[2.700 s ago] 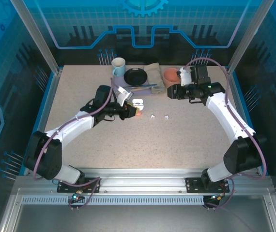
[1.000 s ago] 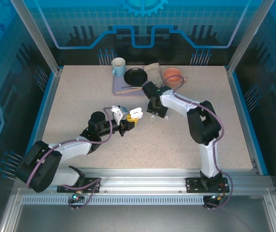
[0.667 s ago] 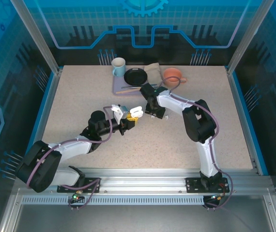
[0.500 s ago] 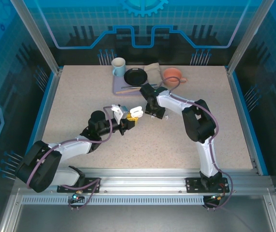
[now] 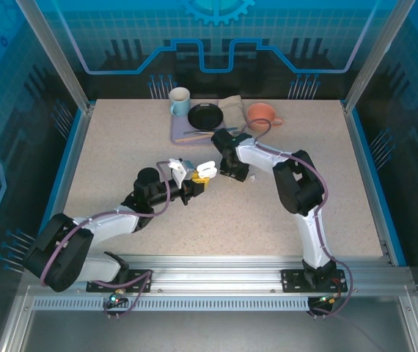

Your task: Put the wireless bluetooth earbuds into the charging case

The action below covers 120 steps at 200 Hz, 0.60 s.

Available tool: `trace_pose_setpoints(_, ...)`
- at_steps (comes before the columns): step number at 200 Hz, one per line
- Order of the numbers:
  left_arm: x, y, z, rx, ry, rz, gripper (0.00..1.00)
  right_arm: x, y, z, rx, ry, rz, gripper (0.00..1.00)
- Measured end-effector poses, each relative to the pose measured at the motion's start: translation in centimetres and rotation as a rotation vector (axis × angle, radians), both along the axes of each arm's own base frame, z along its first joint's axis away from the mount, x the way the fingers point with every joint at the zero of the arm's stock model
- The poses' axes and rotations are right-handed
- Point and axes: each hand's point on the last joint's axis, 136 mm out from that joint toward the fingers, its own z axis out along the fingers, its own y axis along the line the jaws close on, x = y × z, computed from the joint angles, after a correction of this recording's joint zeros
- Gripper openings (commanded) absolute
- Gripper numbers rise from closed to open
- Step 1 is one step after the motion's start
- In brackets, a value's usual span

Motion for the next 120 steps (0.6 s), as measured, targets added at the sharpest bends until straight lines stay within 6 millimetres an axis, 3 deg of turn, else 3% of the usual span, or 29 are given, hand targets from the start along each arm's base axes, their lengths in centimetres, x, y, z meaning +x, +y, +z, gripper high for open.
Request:
trace_pose_setpoints(43,0.0,0.0,-0.04,0.001,0.002,0.0,0.0,0.05,0.08,-0.04,0.002,0.0,0.005,0.31)
trace_pose_setpoints(120,0.15,-0.07,0.03,0.002,0.009,0.001,0.0,0.16,0.17,0.06,0.014,-0.013,0.0,0.26)
